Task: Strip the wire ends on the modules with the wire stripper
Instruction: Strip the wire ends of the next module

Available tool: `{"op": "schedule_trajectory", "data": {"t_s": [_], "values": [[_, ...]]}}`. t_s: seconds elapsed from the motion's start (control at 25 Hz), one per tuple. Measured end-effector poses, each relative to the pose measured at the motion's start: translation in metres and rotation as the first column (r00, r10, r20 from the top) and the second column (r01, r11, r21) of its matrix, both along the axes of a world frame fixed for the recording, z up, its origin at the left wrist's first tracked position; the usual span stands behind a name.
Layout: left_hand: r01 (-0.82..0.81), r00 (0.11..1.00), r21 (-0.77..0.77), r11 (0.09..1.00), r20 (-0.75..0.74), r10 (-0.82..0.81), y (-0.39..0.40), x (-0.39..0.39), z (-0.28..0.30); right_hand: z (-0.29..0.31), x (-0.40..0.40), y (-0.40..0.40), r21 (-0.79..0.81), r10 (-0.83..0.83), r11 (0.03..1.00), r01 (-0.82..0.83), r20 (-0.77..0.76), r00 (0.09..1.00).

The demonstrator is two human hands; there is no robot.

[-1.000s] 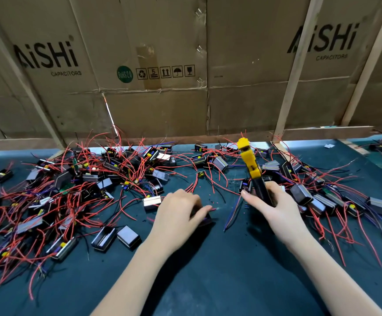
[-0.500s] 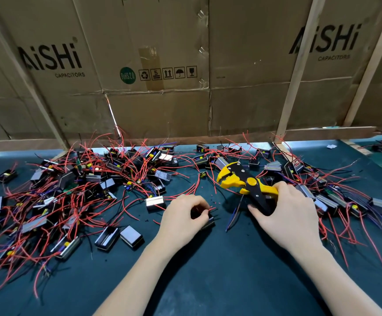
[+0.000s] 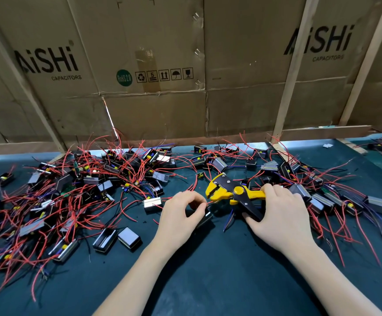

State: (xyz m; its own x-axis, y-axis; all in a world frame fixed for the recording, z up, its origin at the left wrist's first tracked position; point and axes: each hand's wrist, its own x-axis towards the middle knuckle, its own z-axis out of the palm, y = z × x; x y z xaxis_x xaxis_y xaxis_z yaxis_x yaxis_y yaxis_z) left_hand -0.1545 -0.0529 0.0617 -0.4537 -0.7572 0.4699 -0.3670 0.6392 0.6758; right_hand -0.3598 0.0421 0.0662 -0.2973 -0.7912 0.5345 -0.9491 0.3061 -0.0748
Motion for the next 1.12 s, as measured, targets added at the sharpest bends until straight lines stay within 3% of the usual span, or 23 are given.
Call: {"op": "schedule_trajectory", "data": {"t_s": [0.24, 0.84, 1.12], "values": [[-0.035, 0.995, 0.061, 0.998, -0.087, 0.041, -0.0003, 0.0004, 0.0027, 0.0003, -0.0002, 0.0003, 0.011, 0.001, 1.000, -0.001, -0.015, 1.000], [-0.055, 0.996, 0.160, 0.985, -0.066, 0.067, 0.0006, -0.0006, 0.0030, 0.0049, 0.0066, 0.0010, -0.089, 0.009, 0.996, -0.012, -0.030, 1.000], [-0.041, 0.997, 0.167, 0.985, -0.057, 0.052, 0.0006, -0.0008, 0.0025, 0.0046, 0.0038, 0.0010, -0.059, -0.022, 0.998, 0.022, 0.001, 1.000]]}}
